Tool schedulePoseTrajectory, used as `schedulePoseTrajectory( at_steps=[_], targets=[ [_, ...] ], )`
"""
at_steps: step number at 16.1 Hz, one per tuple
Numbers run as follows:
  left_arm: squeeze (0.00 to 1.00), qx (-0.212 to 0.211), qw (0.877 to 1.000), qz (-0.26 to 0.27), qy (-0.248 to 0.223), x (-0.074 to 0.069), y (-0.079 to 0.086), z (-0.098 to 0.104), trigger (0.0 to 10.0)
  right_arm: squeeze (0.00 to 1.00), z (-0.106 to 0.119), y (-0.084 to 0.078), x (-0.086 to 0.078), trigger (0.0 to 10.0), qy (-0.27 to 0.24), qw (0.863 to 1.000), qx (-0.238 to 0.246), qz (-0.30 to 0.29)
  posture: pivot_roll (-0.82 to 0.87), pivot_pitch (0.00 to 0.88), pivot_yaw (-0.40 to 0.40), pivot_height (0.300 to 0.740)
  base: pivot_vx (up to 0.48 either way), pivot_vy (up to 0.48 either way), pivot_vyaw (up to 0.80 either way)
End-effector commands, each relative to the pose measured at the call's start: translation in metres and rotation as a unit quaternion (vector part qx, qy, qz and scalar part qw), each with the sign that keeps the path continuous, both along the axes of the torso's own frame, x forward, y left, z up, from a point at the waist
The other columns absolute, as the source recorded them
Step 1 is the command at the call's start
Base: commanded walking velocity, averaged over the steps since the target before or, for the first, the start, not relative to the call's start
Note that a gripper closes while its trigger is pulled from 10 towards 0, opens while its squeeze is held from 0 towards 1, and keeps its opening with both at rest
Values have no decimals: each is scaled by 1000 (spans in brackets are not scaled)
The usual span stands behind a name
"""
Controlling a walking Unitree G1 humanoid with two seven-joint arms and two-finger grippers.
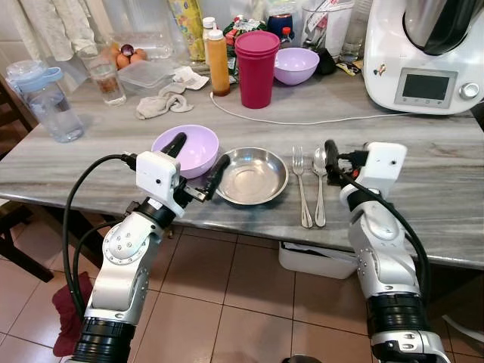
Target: Setting the table
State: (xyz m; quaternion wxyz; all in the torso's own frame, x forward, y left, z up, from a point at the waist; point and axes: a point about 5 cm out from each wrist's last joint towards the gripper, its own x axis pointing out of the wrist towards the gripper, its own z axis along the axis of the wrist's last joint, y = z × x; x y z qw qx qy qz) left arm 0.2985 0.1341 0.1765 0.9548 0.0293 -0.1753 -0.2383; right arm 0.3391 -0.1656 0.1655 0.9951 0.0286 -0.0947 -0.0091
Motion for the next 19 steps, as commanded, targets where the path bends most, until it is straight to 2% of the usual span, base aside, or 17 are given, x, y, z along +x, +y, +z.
schedulePoseTrajectory(
  at_steps=[1, 2, 4, 5, 6, 10, 16, 19],
  targets=[
    [0, 5, 1000, 9, 0, 0, 2, 1, 10000, 1000, 4, 4, -2, 10000, -7, 1000, -5, 4, -244, 91, 68, 740, 0, 0, 0],
    [0, 4, 1000, 13, -1, 0, 1, 1, 10000, 1000, 4, 4, -4, 10000, -7, 1000, -6, 3, -244, 91, 68, 740, 0, 0, 0],
    [0, 29, 986, 161, 43, 3, 15, -29, 10000, 1000, 1, -10, -29, 10000, -17, 999, -44, -27, -255, 75, 74, 740, 0, 0, 0],
    [0, 49, 969, 231, 65, 1, 24, -45, 10000, 416, 0, -15, -44, 10000, -21, 997, -71, -38, -256, 71, 76, 740, 0, 0, 0],
    [0, 52, 967, 238, 73, 1, 26, -48, 10000, 0, -1, -16, -47, 10000, -16, 997, -72, -38, -256, 70, 75, 740, 0, 0, 0],
    [0, 57, 964, 248, 75, 7, 30, -47, 10000, 0, 5, -26, -43, 10000, -19, 996, -72, -48, -258, 66, 75, 740, 0, 0, -497],
    [0, 66, 959, 265, 71, 8, 30, -49, 10000, 0, 4, -20, -49, 10000, -6, 997, -72, -42, -260, 66, 73, 740, -222, 0, -677],
    [0, 64, 959, 266, 70, 10, 28, -49, 10000, 0, 5, -16, -48, 10000, -10, 997, -70, -35, -265, 64, 70, 740, -290, 0, -165]
  ],
)
